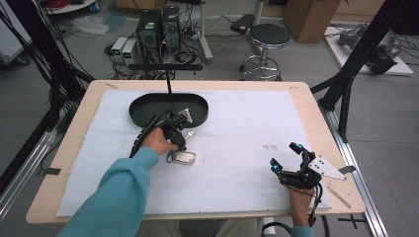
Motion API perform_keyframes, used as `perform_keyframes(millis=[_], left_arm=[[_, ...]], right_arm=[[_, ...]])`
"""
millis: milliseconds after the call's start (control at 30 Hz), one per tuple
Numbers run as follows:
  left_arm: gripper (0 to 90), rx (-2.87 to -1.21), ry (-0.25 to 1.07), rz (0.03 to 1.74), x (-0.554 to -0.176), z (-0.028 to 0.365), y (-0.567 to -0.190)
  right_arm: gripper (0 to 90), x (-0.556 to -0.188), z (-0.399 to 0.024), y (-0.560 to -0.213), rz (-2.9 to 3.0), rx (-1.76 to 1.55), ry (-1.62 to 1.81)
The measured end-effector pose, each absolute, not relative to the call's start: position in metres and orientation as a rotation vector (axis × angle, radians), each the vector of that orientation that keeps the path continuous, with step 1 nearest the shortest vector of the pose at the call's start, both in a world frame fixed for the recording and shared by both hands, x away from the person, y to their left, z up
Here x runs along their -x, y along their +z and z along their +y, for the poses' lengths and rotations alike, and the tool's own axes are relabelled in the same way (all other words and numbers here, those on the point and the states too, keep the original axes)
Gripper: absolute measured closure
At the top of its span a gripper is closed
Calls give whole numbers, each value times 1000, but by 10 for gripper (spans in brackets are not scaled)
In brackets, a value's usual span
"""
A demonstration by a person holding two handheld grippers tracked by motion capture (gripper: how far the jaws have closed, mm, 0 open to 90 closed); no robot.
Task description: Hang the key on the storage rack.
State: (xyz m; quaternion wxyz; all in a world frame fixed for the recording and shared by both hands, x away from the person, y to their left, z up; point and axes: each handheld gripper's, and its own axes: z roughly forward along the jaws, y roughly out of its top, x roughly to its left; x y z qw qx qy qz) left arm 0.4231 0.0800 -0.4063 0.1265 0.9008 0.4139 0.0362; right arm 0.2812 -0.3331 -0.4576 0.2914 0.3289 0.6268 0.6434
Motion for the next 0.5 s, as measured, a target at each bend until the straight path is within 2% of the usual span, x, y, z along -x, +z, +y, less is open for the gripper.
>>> perform_keyframes(millis=[233, 500], left_arm=[[725, -2660, 127, 1196, -424, 78, -409], [740, -2654, 147, 1186, -422, 77, -409]], right_arm=[[36, -281, -333, -458, 1672, -875, 1715], [36, -281, -333, -458, 1674, -877, 1716]])
